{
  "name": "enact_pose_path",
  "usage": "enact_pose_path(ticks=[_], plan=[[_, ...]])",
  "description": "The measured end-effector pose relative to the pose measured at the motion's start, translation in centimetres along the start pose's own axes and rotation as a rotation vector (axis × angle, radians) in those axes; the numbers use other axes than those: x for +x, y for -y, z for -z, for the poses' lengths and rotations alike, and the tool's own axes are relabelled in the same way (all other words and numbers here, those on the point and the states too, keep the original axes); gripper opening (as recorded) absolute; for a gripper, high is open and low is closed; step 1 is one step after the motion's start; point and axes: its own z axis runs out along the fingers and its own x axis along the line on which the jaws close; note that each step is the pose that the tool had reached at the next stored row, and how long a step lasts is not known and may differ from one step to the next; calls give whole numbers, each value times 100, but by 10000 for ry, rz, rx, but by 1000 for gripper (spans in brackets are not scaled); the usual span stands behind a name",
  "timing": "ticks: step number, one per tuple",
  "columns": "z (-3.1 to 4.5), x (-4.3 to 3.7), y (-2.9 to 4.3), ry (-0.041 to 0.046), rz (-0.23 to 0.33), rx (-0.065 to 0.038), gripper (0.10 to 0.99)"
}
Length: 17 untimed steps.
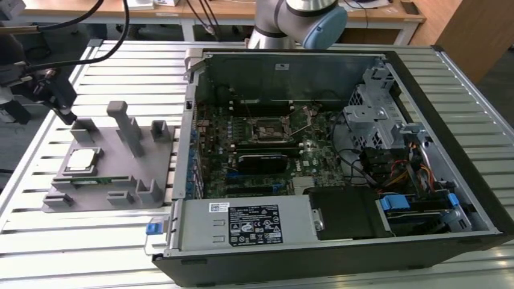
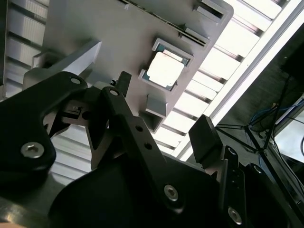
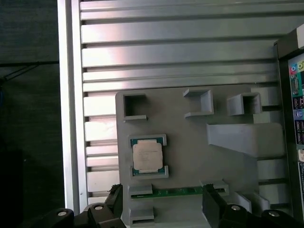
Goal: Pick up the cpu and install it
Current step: 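Pick up the cpu and move it towards the insertion slot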
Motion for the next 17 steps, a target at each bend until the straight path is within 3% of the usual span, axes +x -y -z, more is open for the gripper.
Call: enact_pose_path(ticks=[9, 17], plan=[[-158, 39, 12, -11, 28, -1, 761], [-288, 55, 17, -56, 476, -26, 761]])
